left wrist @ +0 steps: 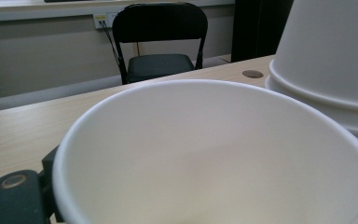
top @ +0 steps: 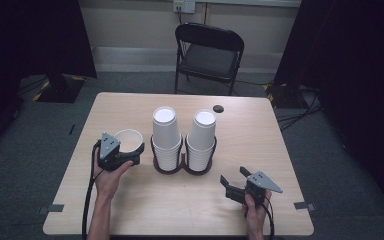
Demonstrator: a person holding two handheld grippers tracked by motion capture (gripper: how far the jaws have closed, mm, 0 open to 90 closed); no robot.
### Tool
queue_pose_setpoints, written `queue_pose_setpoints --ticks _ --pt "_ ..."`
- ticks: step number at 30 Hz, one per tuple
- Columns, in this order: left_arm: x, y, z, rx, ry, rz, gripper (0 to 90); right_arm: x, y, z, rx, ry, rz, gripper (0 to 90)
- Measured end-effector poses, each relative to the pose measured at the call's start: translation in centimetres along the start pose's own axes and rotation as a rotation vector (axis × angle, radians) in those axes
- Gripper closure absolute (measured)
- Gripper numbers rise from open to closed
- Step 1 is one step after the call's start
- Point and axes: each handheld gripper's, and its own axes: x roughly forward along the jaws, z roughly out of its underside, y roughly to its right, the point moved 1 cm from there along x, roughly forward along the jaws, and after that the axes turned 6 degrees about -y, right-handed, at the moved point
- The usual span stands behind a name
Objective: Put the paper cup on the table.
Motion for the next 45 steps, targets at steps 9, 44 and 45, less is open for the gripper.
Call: queue_pose_setpoints --ticks 9,44,45 --pt "1.0 -1.0 -0.2 -0.013 -0.017 -0.006 9.7 -0.2 -0.2 0.2 -0.002 0.015 -0.001 14.4" --pt "5.1 -2.2 2.2 -0.035 -0.062 -0.015 8.4 -0.1 -0.8 0.2 -0.068 0.002 0.013 15.3" --pt "5.1 -2.2 2.2 -0.033 -0.069 -0.021 8.5 -0.1 -0.7 0.2 -0.068 0.003 0.013 15.3"
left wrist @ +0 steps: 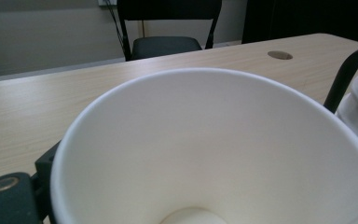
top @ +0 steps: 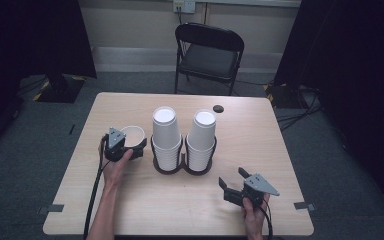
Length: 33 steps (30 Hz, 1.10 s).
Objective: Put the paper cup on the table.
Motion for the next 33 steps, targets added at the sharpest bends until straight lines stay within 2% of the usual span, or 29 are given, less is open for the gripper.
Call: queue_pose_setpoints --ticks 2,4,5,9,17,22,26,30,33 --pt "0.1 -0.1 0.1 -0.019 -0.014 0.009 9.0 0.0 0.0 0.0 -0.001 0.0 -0.001 15.8" --pt "0.3 0.0 0.3 -0.031 -0.034 0.0 9.6 0.0 0.0 0.0 -0.001 -0.001 -0.002 16.1" --pt "0.4 -0.1 0.3 -0.02 -0.05 -0.007 10.2 0.0 0.0 0.0 -0.001 0.0 -0.004 16.1" --pt "0.4 -0.1 0.4 -0.021 -0.067 -0.015 11.1 0.0 0.0 0.0 -0.001 0.0 -0.004 16.1" --pt "0.8 -0.1 1.3 -0.01 -0.147 -0.034 14.7 0.0 0.0 0.0 -0.002 0.001 -0.007 16.1" --pt "0.5 0.4 1.4 0.007 -0.16 -0.037 14.9 0.0 0.0 0.0 -0.001 -0.003 -0.01 16.1" --pt "0.5 0.5 1.3 -0.008 -0.169 -0.034 15.1 0.0 0.0 0.0 -0.004 -0.003 -0.009 16.1" --pt "0.4 0.4 1.6 -0.003 -0.21 -0.028 15.5 0.0 0.0 0.0 -0.002 0.0 -0.007 16.1" --pt "0.4 0.2 1.9 -0.018 -0.202 -0.032 15.5 0.0 0.0 0.0 -0.003 0.0 -0.007 16.1"
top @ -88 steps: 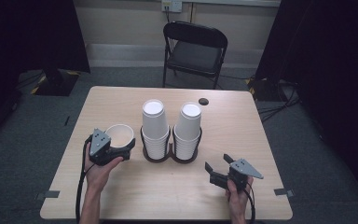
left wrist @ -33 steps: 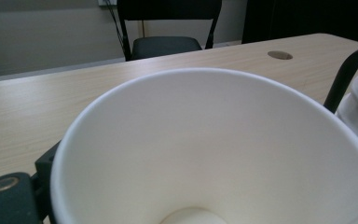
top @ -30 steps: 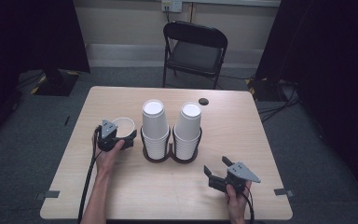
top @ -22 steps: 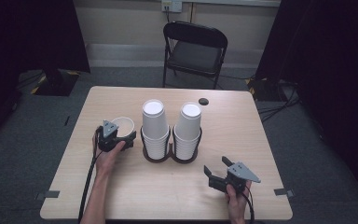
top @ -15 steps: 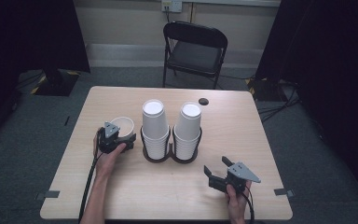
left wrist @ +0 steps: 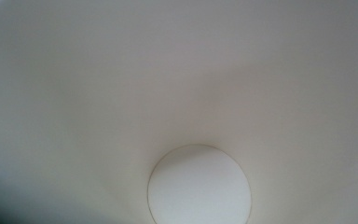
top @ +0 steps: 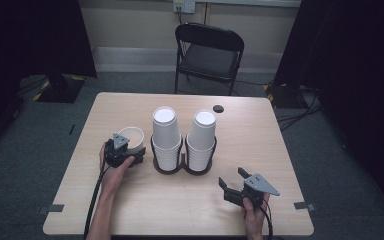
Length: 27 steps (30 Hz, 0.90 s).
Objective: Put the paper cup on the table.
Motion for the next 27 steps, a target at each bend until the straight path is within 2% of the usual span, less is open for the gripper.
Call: queue_pose_setpoints --ticks 1,4,6,12,15,19,21,23,25,27 --pt "0.0 -0.1 0.3 -0.013 0.009 -0.007 15.4 0.0 0.0 0.0 0.001 0.001 0.001 16.1" --pt "-0.1 -0.2 0.6 -0.008 0.006 -0.007 15.5 0.0 0.0 0.0 0.0 -0.001 0.0 16.1" --pt "0.0 -0.3 0.8 -0.022 -0.013 -0.002 15.6 0.0 0.0 0.0 0.0 -0.001 0.001 16.1" --pt "-0.1 -0.3 1.0 -0.025 -0.044 -0.013 15.6 0.0 0.0 0.0 0.003 -0.001 0.004 16.1" --pt "-0.4 -0.3 1.2 -0.026 -0.035 0.001 15.6 0.0 0.0 0.0 0.005 0.002 0.001 16.1" --pt "-0.8 -0.2 1.4 -0.024 -0.026 -0.009 15.7 0.0 0.0 0.0 0.003 0.002 0.002 16.1" --pt "-1.1 -0.2 1.5 -0.024 -0.018 -0.016 15.6 0.0 0.0 0.0 0.004 0.002 0.002 16.1" --pt "-1.7 -0.2 1.7 -0.045 -0.004 -0.034 15.6 0.0 0.0 0.0 0.001 0.002 0.003 16.1" --pt "-2.1 -0.2 1.9 -0.039 0.012 -0.054 15.7 0.0 0.0 0.0 0.001 -0.001 0.001 16.1" --pt "-2.5 -0.3 2.0 -0.043 0.022 -0.052 15.6 0.0 0.0 0.0 0.002 -0.002 -0.002 16.1"
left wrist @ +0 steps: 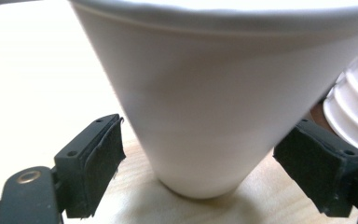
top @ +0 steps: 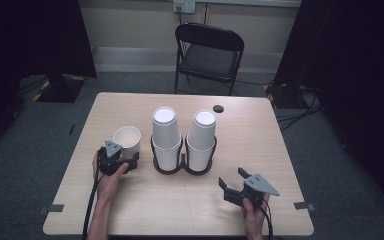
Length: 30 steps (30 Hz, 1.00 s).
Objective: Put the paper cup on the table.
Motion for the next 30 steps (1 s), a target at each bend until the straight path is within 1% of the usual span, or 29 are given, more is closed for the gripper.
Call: queue_pose_setpoints --ticks 1,3,4,5,8,9,10,12,13,15,16,17,18,19,20,23,24,25,27,28,30 --pt "-0.2 0.1 0.1 -0.018 0.022 0.005 15.6 0.0 0.0 0.0 0.0 0.0 0.0 16.1" --pt "-0.7 0.0 0.4 -0.019 0.026 0.024 15.6 0.0 0.0 0.0 0.002 -0.003 -0.002 16.1" --pt "-0.8 0.2 0.5 -0.028 0.038 0.034 15.6 0.1 0.0 0.0 0.001 -0.004 0.0 16.1" --pt "-1.0 0.2 0.6 -0.022 0.041 0.035 15.6 0.0 0.0 0.0 0.0 -0.003 0.001 16.1" --pt "-1.5 0.3 0.8 -0.024 0.033 0.033 15.7 0.0 0.0 0.0 0.002 0.002 0.002 16.1" --pt "-2.2 0.6 0.9 -0.026 0.06 0.026 15.6 0.0 0.0 0.0 0.002 0.003 0.001 16.1" --pt "-2.5 0.8 1.0 -0.03 0.072 0.032 15.5 0.0 0.0 0.0 0.003 0.004 0.0 16.1" --pt "-2.8 0.9 1.0 -0.027 0.073 0.037 15.6 0.0 0.0 0.0 0.006 0.005 0.0 16.1" --pt "-3.5 1.0 1.3 -0.036 0.093 0.042 15.6 -0.1 0.0 0.0 0.01 0.005 0.0 16.1" --pt "-4.2 1.4 1.6 -0.037 0.12 0.072 15.6 -0.1 0.1 0.0 0.011 0.007 0.0 16.1" --pt "-4.5 1.6 1.7 -0.035 0.13 0.08 15.6 -0.1 0.1 0.0 0.011 0.006 0.001 16.1" --pt "-4.8 1.8 2.0 -0.035 0.138 0.095 15.6 -0.1 0.1 0.0 0.011 0.006 0.0 16.1" --pt "-5.0 2.1 2.2 -0.017 0.139 0.096 15.6 -0.1 0.1 0.0 0.011 0.006 0.001 16.1" --pt "-5.2 2.3 2.4 -0.019 0.143 0.096 15.6 -0.1 0.1 0.0 0.012 0.007 0.001 16.1" --pt "-5.4 2.6 2.7 -0.027 0.148 0.105 15.6 -0.1 0.1 0.0 0.012 0.007 0.001 16.1" --pt "-6.0 3.5 3.0 -0.009 0.164 0.119 15.5 -0.1 0.1 0.0 0.013 0.007 0.002 16.1" --pt "-6.0 3.5 3.0 -0.009 0.164 0.119 15.5 -0.1 0.1 0.0 0.013 0.007 0.002 16.1" --pt "-6.6 4.3 3.1 0.0 0.186 0.138 15.5 -0.1 0.1 0.0 0.011 0.008 0.002 16.1" --pt "-7.2 5.2 3.3 0.009 0.199 0.157 15.4 -0.1 0.1 0.0 0.011 0.007 0.003 16.1" --pt "-7.4 5.5 3.3 0.02 0.198 0.156 15.4 -0.1 0.1 0.0 0.012 0.006 0.002 16.1" --pt "-7.7 6.5 3.7 0.018 0.208 0.166 15.4 0.0 0.1 0.0 0.015 0.002 0.004 16.1"
